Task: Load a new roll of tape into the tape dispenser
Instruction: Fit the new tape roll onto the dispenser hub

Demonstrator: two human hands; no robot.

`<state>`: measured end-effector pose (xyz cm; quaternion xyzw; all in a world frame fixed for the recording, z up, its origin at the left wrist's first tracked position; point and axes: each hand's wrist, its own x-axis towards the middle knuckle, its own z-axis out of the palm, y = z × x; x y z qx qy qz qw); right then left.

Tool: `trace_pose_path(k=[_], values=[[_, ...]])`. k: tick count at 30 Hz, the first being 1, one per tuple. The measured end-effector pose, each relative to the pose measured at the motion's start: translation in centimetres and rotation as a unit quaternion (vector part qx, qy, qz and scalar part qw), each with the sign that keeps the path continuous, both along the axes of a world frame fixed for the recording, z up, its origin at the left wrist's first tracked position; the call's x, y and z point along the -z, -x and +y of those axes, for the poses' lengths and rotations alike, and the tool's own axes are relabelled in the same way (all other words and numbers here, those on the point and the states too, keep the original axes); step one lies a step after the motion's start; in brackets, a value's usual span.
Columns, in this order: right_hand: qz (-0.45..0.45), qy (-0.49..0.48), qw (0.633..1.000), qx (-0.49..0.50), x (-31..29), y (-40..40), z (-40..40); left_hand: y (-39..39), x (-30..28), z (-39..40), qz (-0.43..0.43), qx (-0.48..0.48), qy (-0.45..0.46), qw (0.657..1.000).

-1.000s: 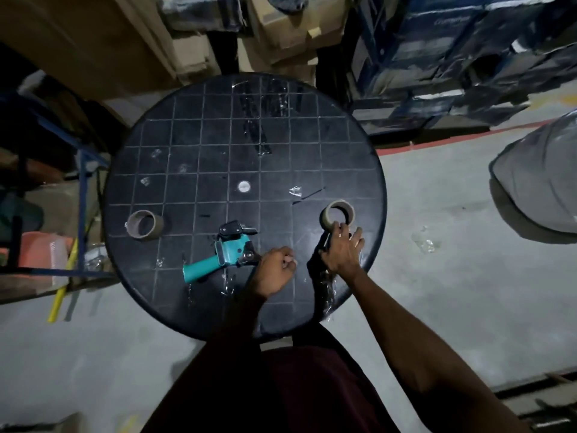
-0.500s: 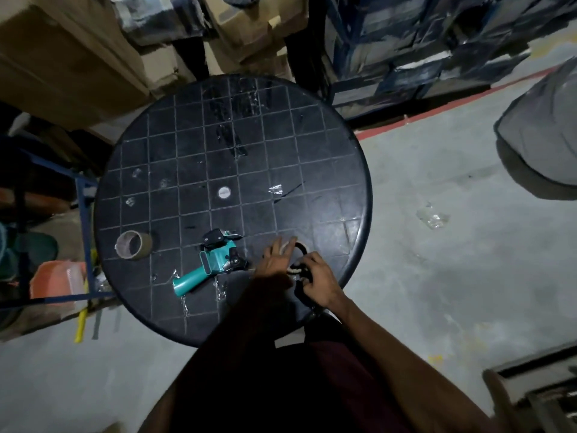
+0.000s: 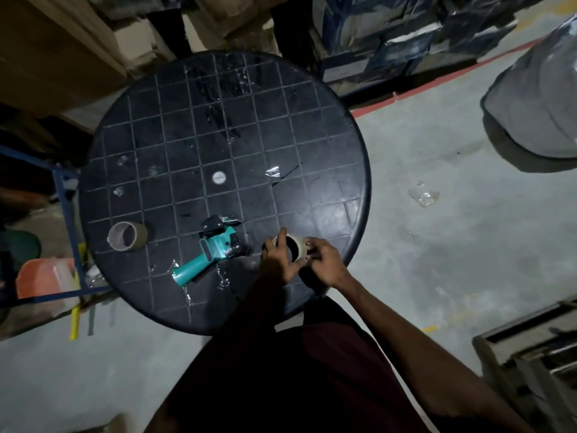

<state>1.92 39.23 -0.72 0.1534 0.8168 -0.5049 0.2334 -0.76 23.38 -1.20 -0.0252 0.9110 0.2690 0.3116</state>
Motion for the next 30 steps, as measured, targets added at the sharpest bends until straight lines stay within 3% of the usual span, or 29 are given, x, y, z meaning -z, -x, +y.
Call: trace_pose_path(k=[6,16,30], values=[[0.002,0.071,0.997,-0.022,-1.9,1.4,-6.1,-2.5,-1.4,-8.0,0.099,-0.121,-0.037,0.987],[0.000,0.069,0.998,-0.011,-2.8,3.6,-15.5,0.1,-4.4,-17.1,0.058,-0.044,-0.044,0.996],[-0.006,0.022,1.000,0.015,-1.6,6.2,-14.4,3.3,-3.8,-15.8,-0.002,0.003,-0.046,0.999]])
